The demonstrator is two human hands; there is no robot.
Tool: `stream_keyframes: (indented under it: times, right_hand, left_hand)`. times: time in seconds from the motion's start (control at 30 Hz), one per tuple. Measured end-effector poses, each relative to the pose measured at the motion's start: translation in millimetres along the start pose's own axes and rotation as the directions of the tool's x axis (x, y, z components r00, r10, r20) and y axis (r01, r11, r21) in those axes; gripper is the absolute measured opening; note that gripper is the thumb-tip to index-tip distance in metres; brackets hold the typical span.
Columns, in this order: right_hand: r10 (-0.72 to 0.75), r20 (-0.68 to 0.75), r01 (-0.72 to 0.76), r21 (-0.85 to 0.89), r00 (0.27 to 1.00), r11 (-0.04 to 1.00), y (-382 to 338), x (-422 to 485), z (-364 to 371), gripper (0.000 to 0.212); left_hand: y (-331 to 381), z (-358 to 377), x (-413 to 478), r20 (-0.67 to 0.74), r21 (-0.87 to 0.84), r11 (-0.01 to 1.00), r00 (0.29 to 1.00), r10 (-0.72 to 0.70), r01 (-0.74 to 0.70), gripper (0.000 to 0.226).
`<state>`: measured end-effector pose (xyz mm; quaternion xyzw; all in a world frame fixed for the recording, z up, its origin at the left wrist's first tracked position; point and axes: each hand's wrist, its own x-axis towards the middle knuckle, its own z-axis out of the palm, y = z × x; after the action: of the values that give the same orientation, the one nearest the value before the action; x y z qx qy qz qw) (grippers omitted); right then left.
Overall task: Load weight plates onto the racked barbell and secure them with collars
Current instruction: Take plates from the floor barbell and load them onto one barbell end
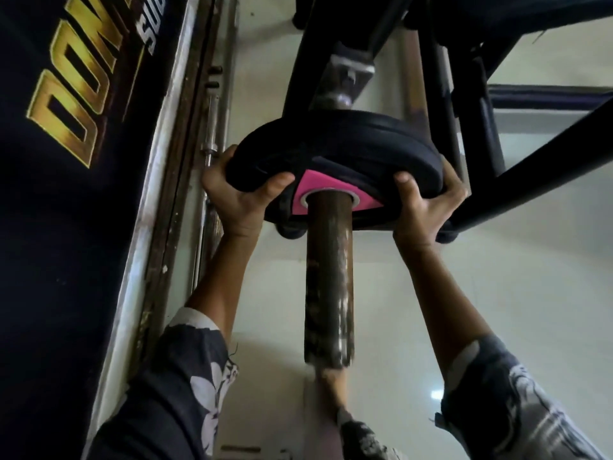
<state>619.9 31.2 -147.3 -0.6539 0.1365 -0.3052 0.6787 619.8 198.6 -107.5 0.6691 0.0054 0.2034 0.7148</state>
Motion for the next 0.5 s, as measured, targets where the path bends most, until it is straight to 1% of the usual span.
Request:
stream_keyframes:
  times: [0.07, 0.13, 0.23, 0.27, 0.33, 0.37, 0.4, 0.43, 0.47, 0.5]
  right_hand:
    - [0.029, 0.009, -0.028, -0.046, 1.000, 0.999, -6.8, -27.1, -18.0, 0.047]
    - [0.054, -0.009, -0.055, -0.091, 0.998, 0.994, -18.1, -63.7, -39.8, 0.052]
    - [0.137, -0.059, -0.146, -0.172, 0.989, 0.974, -33.0, -127.0, -76.3, 0.072]
    - [0.153, -0.037, -0.157, -0.188, 0.988, 0.970, -39.7, -150.1, -90.3, 0.069]
    - [0.198, 0.018, -0.191, -0.187, 0.980, 0.964, -60.7, -190.2, -117.6, 0.052]
    - [0.210, 0.039, -0.200, -0.178, 0.977, 0.963, -66.7, -199.3, -127.2, 0.040]
    - [0.199, 0.051, -0.188, -0.167, 0.979, 0.968, -91.1, -213.8, -139.5, 0.030]
    - [0.189, 0.059, -0.178, -0.152, 0.980, 0.972, -117.6, -228.2, -149.9, 0.025]
    - [0.201, 0.059, -0.192, -0.134, 0.978, 0.972, -123.7, -228.2, -151.8, 0.025]
    - [0.191, 0.047, -0.184, -0.121, 0.981, 0.975, -136.7, -229.3, -155.8, 0.029]
  left_hand:
    - [7.2, -16.6, -27.2, 0.009, 0.008, 1.000, 1.000, -0.003, 0.003, 0.037]
    - [13.6, -35.6, -60.8, 0.022, 0.018, 0.999, 0.999, -0.036, 0.036, 0.032]
    - [21.0, -71.0, -116.0, 0.052, 0.068, 0.995, 0.995, -0.082, 0.079, 0.032]
    - [28.2, -82.2, -138.2, 0.056, 0.092, 0.993, 0.995, -0.082, 0.077, 0.031]
    - [49.3, -100.1, -180.1, 0.055, 0.121, 0.988, 0.993, -0.108, 0.101, 0.034]
    - [54.5, -104.7, -191.3, 0.054, 0.126, 0.985, 0.991, -0.124, 0.117, 0.042]
    - [78.8, -109.9, -211.2, 0.054, 0.121, 0.982, 0.987, -0.151, 0.143, 0.051]
    - [103.7, -115.5, -230.3, 0.041, 0.120, 0.982, 0.987, -0.154, 0.148, 0.053]
    - [108.2, -114.7, -231.3, 0.026, 0.120, 0.978, 0.984, -0.177, 0.172, 0.050]
    - [120.1, -114.2, -234.5, 0.015, 0.108, 0.981, 0.986, -0.164, 0.162, 0.046]
